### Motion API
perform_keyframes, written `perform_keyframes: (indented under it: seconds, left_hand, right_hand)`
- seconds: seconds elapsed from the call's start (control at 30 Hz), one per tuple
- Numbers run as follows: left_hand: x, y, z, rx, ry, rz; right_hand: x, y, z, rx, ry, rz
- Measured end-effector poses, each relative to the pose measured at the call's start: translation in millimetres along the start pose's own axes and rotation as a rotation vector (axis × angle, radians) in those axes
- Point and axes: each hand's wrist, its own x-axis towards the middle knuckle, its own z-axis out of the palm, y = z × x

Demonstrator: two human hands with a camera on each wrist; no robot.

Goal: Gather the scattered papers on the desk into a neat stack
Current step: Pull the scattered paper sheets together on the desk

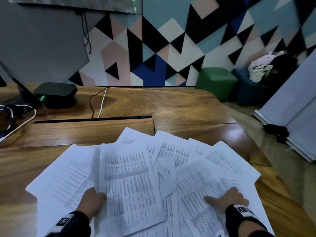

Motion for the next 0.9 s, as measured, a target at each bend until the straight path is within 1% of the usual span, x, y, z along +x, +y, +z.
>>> perform_keyframes:
  seconds: [0.07, 0.13, 0.2, 0.23, 0.33, 0.37, 0.43, 0.47, 0.53, 0.6, 0.67, 0.73, 0.8, 0.87, 0.9]
  left_hand:
    - [1.5, -0.5, 3.4, 0.002, -0.011, -0.016]
    - [1.4, 0.0, 5.0, -0.003, -0.008, -0.019]
    - [1.9, 2.2, 3.3, -0.064, -0.019, -0.040]
    - [3.4, 2.1, 0.4, -0.158, -0.054, -0.080]
    - [6.9, -2.1, -17.2, -0.476, -0.233, -0.293]
    - [5.7, -4.7, -24.1, -0.528, -0.291, -0.351]
    - [4.9, -11.8, -31.9, -0.515, -0.338, -0.399]
    - [6.3, -16.3, -32.6, -0.471, -0.319, -0.383]
    - [9.2, -26.9, -26.9, -0.347, -0.197, -0.309]
    - [9.3, -31.5, -19.9, -0.279, -0.096, -0.262]
    - [8.0, -32.9, -14.2, -0.295, -0.069, -0.248]
    - [4.5, -30.7, -10.3, -0.377, -0.090, -0.264]
    - [3.4, -29.7, -7.5, -0.472, -0.118, -0.283]
    - [1.7, -29.2, -4.0, -0.494, -0.111, -0.272]
    - [0.8, -29.3, -1.6, -0.466, -0.100, -0.256]
  right_hand:
    - [3.7, 1.8, -0.3, 0.019, -0.031, -0.016]
    - [6.8, 2.7, 2.5, 0.103, -0.073, -0.135]
    - [10.4, 5.0, -0.4, 0.216, -0.075, -0.253]
    - [12.4, 7.7, -4.2, 0.240, -0.077, -0.292]
    - [22.6, 19.2, -19.8, 0.240, -0.067, -0.368]
    - [26.3, 24.4, -23.5, 0.231, -0.074, -0.373]
    - [30.0, 33.7, -28.0, 0.193, -0.119, -0.381]
    - [32.9, 37.5, -27.4, 0.161, -0.138, -0.385]
    - [34.5, 40.1, -25.7, 0.079, -0.149, -0.387]
    - [35.9, 39.0, -24.7, -0.006, -0.115, -0.386]
    - [36.2, 36.9, -27.1, -0.038, -0.052, -0.364]
    - [42.8, 39.8, -28.6, 0.003, 0.001, -0.271]
    - [45.2, 47.9, -31.8, 0.060, 0.020, -0.155]
    - [50.6, 59.7, -30.1, 0.110, 0.030, -0.045]
    - [51.4, 65.8, -28.4, 0.144, 0.020, 0.002]
